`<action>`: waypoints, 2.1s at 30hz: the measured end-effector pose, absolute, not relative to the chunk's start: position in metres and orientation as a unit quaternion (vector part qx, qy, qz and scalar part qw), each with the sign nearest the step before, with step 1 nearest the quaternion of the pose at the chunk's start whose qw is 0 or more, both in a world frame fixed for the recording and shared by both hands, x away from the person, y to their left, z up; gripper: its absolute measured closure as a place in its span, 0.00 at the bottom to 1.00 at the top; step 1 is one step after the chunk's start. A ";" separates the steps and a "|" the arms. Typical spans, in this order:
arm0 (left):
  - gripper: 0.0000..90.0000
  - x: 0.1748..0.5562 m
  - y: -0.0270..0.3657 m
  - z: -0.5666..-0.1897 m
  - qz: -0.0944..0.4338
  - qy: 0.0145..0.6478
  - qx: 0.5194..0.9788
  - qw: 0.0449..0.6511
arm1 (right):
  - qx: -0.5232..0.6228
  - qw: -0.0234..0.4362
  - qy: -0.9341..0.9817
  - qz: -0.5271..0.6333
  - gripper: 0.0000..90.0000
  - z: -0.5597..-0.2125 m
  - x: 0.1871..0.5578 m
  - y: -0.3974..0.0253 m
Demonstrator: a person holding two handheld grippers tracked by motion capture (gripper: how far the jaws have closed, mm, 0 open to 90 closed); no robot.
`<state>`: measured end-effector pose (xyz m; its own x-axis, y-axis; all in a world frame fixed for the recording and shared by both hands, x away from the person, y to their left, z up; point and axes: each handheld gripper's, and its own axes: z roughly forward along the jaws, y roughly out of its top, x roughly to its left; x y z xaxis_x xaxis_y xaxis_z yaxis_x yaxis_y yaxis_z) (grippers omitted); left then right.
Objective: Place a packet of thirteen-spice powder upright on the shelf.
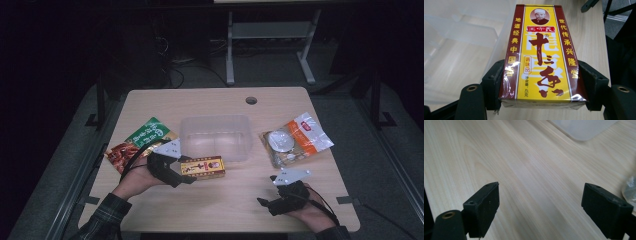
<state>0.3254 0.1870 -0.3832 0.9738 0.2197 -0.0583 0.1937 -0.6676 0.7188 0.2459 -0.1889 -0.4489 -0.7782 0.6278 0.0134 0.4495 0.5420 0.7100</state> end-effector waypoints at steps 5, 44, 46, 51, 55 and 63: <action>0.35 0.334 0.180 -0.376 0.017 0.106 0.918 0.383 | 0.317 0.129 0.864 0.368 0.16 -0.449 0.244 -0.194; 0.35 0.432 0.124 -0.355 0.026 0.070 0.936 0.345 | 0.304 0.128 0.862 0.384 0.16 -0.449 0.246 -0.194; 0.35 0.437 0.123 -0.358 0.029 0.072 0.934 0.349 | 0.306 0.125 0.863 0.382 0.16 -0.449 0.246 -0.194; 0.35 0.446 0.119 -0.362 0.027 0.073 0.938 0.337 | 0.301 0.128 0.864 0.382 0.16 -0.450 0.247 -0.195; 0.35 0.452 0.112 -0.362 0.022 0.073 0.937 0.342 | 0.301 0.129 0.864 0.382 0.16 -0.450 0.247 -0.195; 0.35 0.461 0.096 -0.362 0.015 0.068 0.941 0.330 | 0.294 0.127 0.865 0.386 0.16 -0.449 0.247 -0.195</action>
